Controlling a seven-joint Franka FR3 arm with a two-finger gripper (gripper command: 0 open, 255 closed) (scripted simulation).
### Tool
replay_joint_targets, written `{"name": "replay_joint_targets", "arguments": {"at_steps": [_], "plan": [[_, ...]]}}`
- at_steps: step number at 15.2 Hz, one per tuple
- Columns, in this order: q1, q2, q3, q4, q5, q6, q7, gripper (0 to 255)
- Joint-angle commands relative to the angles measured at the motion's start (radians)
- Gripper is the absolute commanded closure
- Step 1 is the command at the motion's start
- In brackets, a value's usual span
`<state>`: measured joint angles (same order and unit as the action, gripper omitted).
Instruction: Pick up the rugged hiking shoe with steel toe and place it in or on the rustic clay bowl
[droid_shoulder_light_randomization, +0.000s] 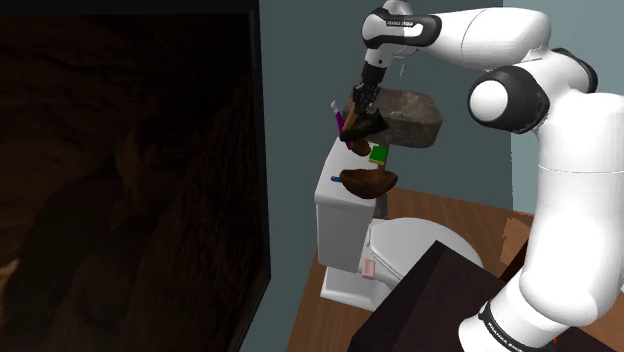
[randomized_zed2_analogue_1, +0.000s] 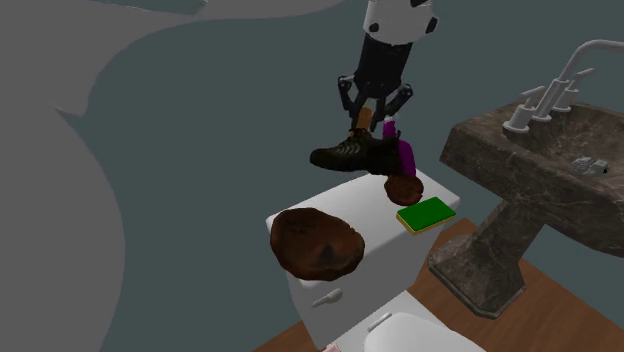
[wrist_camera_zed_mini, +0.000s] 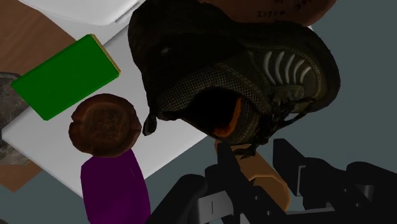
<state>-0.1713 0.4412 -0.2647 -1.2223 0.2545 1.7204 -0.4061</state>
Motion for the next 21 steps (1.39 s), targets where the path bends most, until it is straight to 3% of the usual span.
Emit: {"name": "replay_joint_targets", "arguments": {"at_steps": [1,6,12,21], "plan": [[0.011,-0.046,-0.003,-0.048,-0.01,0.004,0.004,255],[0.069,-0.28,-0.006,-0.326,-0.071,0.061,0.038,255],[0.108,-0.539,0.018,-0.577,-0.144,0.071,0.107,255],[0.107,-0.541,0.019,-0.7,-0.141,0.191,0.094,255]]}}
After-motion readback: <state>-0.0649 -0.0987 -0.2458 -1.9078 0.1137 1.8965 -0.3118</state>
